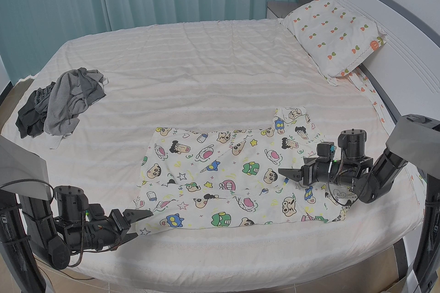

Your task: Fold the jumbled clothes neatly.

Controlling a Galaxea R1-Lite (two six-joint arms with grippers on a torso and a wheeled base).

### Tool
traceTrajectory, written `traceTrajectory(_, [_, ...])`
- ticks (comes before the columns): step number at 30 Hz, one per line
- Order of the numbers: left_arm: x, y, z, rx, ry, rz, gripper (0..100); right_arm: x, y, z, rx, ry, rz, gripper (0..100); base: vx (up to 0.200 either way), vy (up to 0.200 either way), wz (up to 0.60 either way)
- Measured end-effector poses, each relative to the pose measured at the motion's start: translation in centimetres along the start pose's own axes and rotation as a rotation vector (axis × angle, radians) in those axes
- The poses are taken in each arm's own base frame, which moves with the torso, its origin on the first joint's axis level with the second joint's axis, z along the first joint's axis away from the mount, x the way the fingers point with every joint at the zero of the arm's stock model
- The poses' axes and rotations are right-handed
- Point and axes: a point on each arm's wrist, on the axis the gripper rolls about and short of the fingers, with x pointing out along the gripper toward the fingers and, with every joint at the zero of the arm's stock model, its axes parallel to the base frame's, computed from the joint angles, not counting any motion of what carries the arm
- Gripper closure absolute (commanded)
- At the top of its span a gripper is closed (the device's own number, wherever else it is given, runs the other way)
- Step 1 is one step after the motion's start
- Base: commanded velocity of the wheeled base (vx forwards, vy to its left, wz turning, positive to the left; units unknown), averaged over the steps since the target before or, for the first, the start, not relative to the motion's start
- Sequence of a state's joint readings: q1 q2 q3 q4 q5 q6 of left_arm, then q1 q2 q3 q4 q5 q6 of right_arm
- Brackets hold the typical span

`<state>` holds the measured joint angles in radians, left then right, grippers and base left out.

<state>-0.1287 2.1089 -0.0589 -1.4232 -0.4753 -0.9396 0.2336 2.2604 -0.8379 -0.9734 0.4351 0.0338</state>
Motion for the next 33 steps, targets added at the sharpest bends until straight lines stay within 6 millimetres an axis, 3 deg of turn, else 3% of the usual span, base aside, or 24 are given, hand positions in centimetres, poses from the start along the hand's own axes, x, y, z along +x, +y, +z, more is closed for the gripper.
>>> traceTrajectory(9, [0.0, 0.0, 0.0, 0.000, 0.001, 0.000, 0, -0.3, 1.8, -0.6, -0.009, 0.034, 0.038, 0, 0.000, 0.000, 0.00])
traceTrajectory(16, [0.1, 0.0, 0.0, 0.001, 0.003, 0.000, 0, -0.5, 1.7, -0.2, -0.017, 0.020, -0.012, 0, 0.000, 0.000, 0.00])
traceTrajectory(25, [0.1, 0.0, -0.1, 0.002, 0.003, 0.001, 0, -1.4, 2.0, -1.7, 0.024, 0.159, -0.023, 0, 0.000, 0.000, 0.00])
traceTrajectory(33, [0.0, 0.0, -0.1, 0.001, 0.004, 0.002, 0, -2.3, 1.2, 0.1, 0.018, 0.122, -0.090, 0, 0.000, 0.000, 0.00])
